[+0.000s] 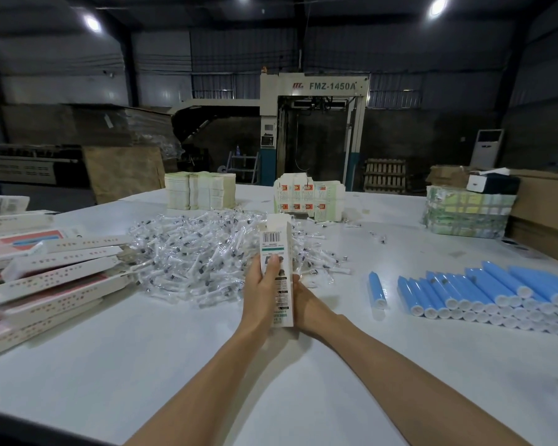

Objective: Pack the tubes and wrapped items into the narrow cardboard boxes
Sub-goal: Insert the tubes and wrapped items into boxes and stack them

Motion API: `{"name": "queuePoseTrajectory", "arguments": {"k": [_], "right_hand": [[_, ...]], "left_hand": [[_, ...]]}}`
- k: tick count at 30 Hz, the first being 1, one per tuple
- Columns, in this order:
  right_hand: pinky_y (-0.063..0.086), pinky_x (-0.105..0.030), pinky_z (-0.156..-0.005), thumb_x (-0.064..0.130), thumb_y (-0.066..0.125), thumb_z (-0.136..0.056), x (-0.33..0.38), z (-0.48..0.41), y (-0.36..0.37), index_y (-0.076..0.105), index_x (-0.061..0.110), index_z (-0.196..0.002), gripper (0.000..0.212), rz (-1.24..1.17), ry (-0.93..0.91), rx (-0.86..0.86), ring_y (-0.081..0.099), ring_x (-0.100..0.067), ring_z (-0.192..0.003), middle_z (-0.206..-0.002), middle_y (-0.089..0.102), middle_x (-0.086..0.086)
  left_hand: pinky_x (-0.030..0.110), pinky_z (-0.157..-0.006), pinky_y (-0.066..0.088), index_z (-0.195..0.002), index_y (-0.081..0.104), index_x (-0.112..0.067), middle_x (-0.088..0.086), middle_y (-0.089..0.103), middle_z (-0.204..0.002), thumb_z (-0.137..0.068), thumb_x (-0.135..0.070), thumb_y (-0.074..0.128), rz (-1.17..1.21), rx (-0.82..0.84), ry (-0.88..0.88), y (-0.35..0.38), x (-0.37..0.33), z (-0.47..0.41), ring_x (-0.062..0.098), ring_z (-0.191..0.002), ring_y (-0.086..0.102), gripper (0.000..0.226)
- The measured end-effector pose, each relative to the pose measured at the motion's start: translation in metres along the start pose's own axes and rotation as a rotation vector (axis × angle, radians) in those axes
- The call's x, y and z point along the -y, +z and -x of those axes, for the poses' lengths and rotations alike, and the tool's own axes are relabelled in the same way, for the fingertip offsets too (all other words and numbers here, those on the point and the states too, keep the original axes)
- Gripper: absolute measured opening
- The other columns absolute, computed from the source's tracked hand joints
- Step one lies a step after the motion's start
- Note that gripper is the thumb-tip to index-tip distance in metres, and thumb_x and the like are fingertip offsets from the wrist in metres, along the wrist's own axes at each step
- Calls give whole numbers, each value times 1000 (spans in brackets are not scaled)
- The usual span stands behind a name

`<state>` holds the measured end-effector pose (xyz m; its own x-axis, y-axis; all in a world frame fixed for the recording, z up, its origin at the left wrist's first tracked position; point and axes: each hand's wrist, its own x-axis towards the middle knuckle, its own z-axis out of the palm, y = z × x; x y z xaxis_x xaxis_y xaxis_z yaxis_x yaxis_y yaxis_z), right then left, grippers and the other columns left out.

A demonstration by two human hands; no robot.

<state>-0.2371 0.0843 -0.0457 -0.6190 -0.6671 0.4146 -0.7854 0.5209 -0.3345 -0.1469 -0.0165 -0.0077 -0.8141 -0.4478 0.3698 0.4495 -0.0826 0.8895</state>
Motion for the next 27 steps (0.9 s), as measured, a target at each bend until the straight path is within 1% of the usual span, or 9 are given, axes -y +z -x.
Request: {"name": "queuePoseTrajectory", "arguments": {"k": [2,4,5,8,11,13,17,22,27], "right_hand": [[55,-25,-85,19,66,-101,14,2,1,70,30,-110,16,-54,33,-8,69,-11,-91,-100,71,1],[57,-25,-58,31,53,-109,22,-4,3,75,24,-75,40,-536,165,-114,69,-14,-60,-68,68,-1],[56,-26,-53,33,49,-110,25,-4,4,73,20,-72,47,-651,182,-105,69,-17,-55,-64,67,-3],[57,-26,-57,29,48,-111,31,2,-4,74,17,-89,36,-458,202,-178,73,-18,-64,-74,74,-4],[59,-25,-64,35,44,-112,19,4,-13,71,35,-103,28,-437,212,-193,75,-15,-73,-85,76,-1],[60,-26,-69,37,46,-111,13,5,-19,63,45,-113,19,-528,293,-233,71,-12,-72,-83,73,3],[60,-40,-84,13,69,-100,-1,11,-32,66,17,-110,11,-512,379,-318,72,-22,-88,-91,74,-5],[50,-19,-71,17,63,-104,-14,26,-63,75,17,-100,13,-581,402,-480,62,-2,-69,-77,71,9],[59,-31,-75,15,59,-106,-21,49,-109,69,8,-104,12,-757,381,-667,71,-23,-78,-88,76,-11]], "left_hand": [[39,-83,64,-128,69,-29,8,79,-112,-111,-33,58,29,-12,-6,2,0,1,25,-94,80,21],[44,-89,64,-133,68,-27,10,77,-117,-111,-34,59,44,-22,-15,3,1,1,29,-99,79,25],[42,-87,64,-132,69,-27,10,77,-117,-111,-34,59,50,-27,-15,3,1,1,28,-99,79,24],[41,-88,64,-124,70,-30,8,78,-115,-111,-33,58,29,-16,-5,0,1,-1,26,-99,78,18],[55,-93,62,-124,69,-27,12,77,-115,-112,-33,57,9,16,-16,-3,0,-3,35,-103,76,19],[55,-92,62,-126,68,-25,14,75,-115,-112,-33,56,-1,34,-12,-2,0,-3,38,-105,74,20],[39,-83,63,-122,69,-27,5,77,-108,-112,-32,55,2,56,-15,-2,1,-1,31,-100,76,18],[28,-63,60,-127,65,-22,-2,80,-93,-113,-30,54,38,104,-46,-1,-2,5,22,-79,79,19],[29,-67,63,-130,65,-24,-2,81,-102,-112,-36,56,31,173,-100,4,-2,11,27,-88,81,24]]}}
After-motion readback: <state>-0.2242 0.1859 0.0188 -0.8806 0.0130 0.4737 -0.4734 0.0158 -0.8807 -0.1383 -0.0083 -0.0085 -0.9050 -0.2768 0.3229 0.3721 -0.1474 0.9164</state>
